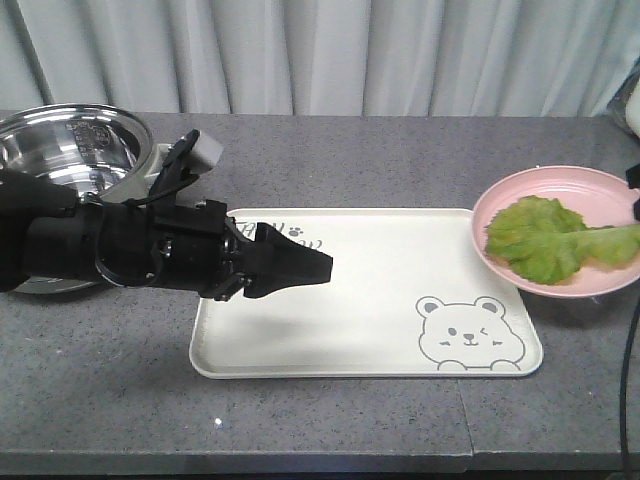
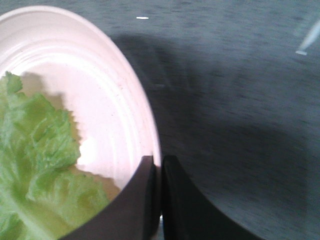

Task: Transfer vegetables to tray and serve
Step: 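Lift the pink plate with the right gripper and move it onto the tray, then release the pink plate on the tray and raise the right gripper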

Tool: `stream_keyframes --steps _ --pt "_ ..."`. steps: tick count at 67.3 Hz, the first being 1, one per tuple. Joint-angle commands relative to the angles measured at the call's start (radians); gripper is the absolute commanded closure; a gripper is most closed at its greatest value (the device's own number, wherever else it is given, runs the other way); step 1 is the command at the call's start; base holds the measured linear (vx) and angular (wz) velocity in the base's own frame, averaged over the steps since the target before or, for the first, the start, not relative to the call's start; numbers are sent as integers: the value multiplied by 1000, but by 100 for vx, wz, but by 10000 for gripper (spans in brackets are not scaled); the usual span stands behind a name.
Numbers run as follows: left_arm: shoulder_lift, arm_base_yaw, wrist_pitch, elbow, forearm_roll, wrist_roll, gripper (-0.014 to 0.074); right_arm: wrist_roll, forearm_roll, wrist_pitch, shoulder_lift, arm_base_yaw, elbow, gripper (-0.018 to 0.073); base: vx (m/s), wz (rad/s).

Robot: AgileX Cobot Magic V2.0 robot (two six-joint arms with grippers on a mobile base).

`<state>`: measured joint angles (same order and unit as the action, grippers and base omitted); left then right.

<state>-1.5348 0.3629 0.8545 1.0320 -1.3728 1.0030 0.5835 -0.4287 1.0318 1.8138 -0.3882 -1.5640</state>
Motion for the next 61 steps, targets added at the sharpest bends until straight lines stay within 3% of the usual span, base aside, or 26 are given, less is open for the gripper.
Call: stream_keyframes --steps 1,17,33,45,61 --pt "36 4 21 31 -65 -4 111 9 -54 -11 -58 72 -27 565 0 0" --pt "36 4 21 31 -65 -4 111 -3 -55 -15 -49 287 -27 565 0 0" --pt "36 4 21 31 -65 -4 111 -59 -71 -33 3 448 -27 565 0 0" --pt "36 4 21 31 -65 -4 111 -79 -88 -84 45 505 -27 565 0 0" --pt "36 4 21 31 -65 -4 111 -97 -157 -88 97 505 -27 561 0 0"
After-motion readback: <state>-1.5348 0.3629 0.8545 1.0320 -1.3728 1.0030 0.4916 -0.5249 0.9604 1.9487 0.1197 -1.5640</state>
